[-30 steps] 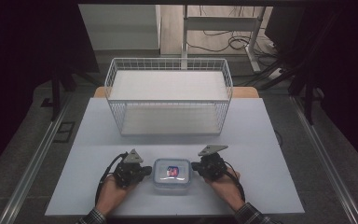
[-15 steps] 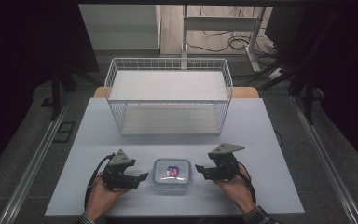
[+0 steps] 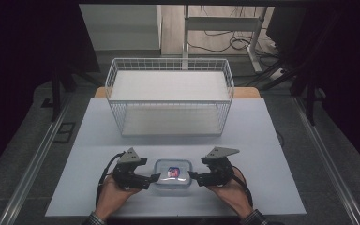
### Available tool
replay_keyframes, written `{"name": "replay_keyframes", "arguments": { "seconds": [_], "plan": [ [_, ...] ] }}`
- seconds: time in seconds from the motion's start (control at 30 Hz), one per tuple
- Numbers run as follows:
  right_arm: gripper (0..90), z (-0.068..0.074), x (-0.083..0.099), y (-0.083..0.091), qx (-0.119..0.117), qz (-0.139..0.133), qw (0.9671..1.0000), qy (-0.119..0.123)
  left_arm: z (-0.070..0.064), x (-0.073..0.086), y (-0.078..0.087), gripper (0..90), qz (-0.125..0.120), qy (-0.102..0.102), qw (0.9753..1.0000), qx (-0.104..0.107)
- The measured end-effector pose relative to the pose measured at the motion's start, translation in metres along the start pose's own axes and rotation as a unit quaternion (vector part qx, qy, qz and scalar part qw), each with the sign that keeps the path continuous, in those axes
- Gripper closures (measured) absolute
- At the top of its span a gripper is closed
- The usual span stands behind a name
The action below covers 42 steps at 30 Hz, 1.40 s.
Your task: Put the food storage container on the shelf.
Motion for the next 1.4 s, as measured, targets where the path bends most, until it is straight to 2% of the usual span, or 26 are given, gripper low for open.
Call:
{"name": "replay_keyframes", "arguments": {
  "seconds": [0.13,0.17,0.23,0.27,0.33,0.37,0.43,0.53,0.57,0.6,0.7,0.77,0.83,0.93,1.13,1.2,1.23,1.27,1.4],
  "plan": [
    [21.0,0.009,0.001,-0.015,-0.013,0.013,0.9998,-0.002,-0.001,0.002,-0.016,14.4,0.02,0.009,0.9997,0.008],
    [19.8,0.01,0.002,-0.019,-0.017,0.018,0.9997,-0.005,-0.001,0.002,-0.018,12.4,0.018,0.021,0.9995,0.016],
    [17.1,0.012,0.005,-0.025,-0.03,0.029,0.999,-0.019,-0.004,0.004,-0.021,12.1,0.023,0.041,0.998,0.042],
    [16.4,0.014,0.007,-0.027,-0.042,0.037,0.9978,-0.035,-0.006,0.006,-0.022,10.6,0.025,0.047,0.9971,0.054],
    [14.4,0.015,0.01,-0.028,-0.054,0.049,0.9962,-0.048,-0.013,0.009,-0.023,11.7,0.024,0.069,0.9931,0.092],
    [14.4,0.016,0.013,-0.029,-0.064,0.057,0.9947,-0.057,-0.015,0.01,-0.023,12.7,0.025,0.071,0.9923,0.098],
    [15.1,0.02,0.019,-0.029,-0.086,0.074,0.9909,-0.072,-0.018,0.012,-0.019,14.1,0.03,0.066,0.9919,0.104],
    [14.9,0.021,0.023,-0.027,-0.087,0.079,0.9902,-0.076,-0.02,0.014,-0.014,24.3,0.031,0.064,0.9916,0.108],
    [21.8,0.021,0.024,-0.021,-0.083,0.073,0.9913,-0.071,-0.023,0.018,-0.01,27.8,0.03,0.067,0.991,0.112],
    [24.3,0.022,0.025,-0.018,-0.084,0.075,0.9912,-0.069,-0.023,0.018,-0.008,30.1,0.029,0.069,0.9908,0.113],
    [33.3,0.022,0.029,-0.013,-0.099,0.08,0.9881,-0.085,-0.024,0.019,-0.004,34.7,0.027,0.065,0.9911,0.112],
    [38.9,0.021,0.031,-0.01,-0.112,0.082,0.9855,-0.098,-0.023,0.02,-0.001,38.6,0.021,0.075,0.99,0.118],
    [46.5,0.02,0.03,-0.006,-0.118,0.075,0.9855,-0.096,-0.022,0.022,0.002,43.9,0.011,0.082,0.9883,0.128],
    [51.9,0.018,0.028,-0.003,-0.131,0.067,0.9828,-0.111,-0.02,0.021,0.006,53.1,-0.012,0.105,0.9842,0.142],
    [55.7,0.014,0.027,-0.001,-0.159,0.064,0.9757,-0.137,-0.017,0.02,0.006,55.5,-0.028,0.115,0.9818,0.148],
    [56.1,0.013,0.026,-0.002,-0.163,0.062,0.9746,-0.14,-0.015,0.02,0.005,56.0,-0.038,0.127,0.9793,0.153],
    [56.1,0.013,0.026,-0.002,-0.164,0.061,0.9744,-0.141,-0.015,0.02,0.005,56.3,-0.038,0.127,0.9793,0.153],
    [56.2,0.012,0.025,-0.002,-0.163,0.059,0.9747,-0.14,-0.013,0.019,0.005,56.7,-0.047,0.136,0.9775,0.154],
    [56.3,0.01,0.022,-0.002,-0.165,0.049,0.9745,-0.145,-0.01,0.016,0.004,57.1,-0.054,0.138,0.9767,0.156]
  ]
}}
Point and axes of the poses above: each handheld gripper's, and its own axes: y roughly backward along the jaws, x roughly out of its underside, z roughly to its left, the point moved 10 cm from there along -y, roughly forward along the jaws, and after that the axes turned 14 degrees about -y, right-handed, at the moved point
